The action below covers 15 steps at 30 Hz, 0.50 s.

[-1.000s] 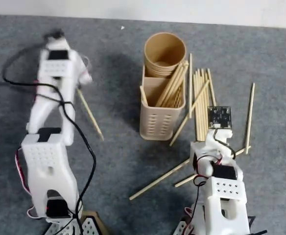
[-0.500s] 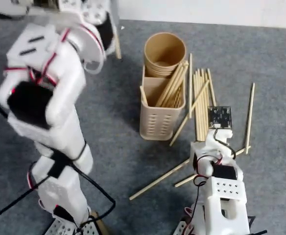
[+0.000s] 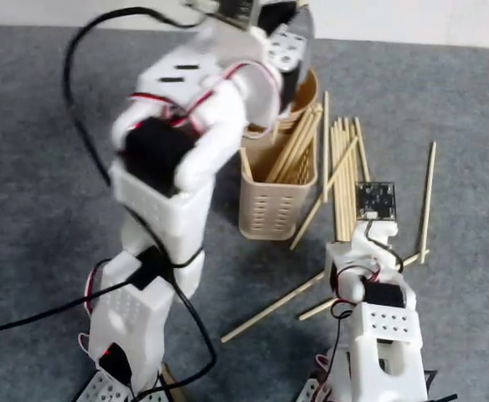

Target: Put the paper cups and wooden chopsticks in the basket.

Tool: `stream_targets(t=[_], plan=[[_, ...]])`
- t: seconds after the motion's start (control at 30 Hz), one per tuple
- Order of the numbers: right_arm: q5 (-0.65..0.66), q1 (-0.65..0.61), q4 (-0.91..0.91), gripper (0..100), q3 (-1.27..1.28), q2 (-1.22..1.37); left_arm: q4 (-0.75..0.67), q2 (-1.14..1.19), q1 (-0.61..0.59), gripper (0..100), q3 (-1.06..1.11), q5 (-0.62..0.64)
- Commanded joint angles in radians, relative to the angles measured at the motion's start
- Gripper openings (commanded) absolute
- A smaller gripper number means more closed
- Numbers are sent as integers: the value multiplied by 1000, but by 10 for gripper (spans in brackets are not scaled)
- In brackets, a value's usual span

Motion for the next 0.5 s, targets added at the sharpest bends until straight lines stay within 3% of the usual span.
stream_targets(t=[0.0,0.23,0.47], plan=[[2,-5,-18,8,-4,-16,3,2,7,8,-15,-8],[2,-5,-18,8,-4,-16,21,2,5,139,-15,-3],[2,-5,-18,8,-4,-16,21,2,-27,120,-15,-5]])
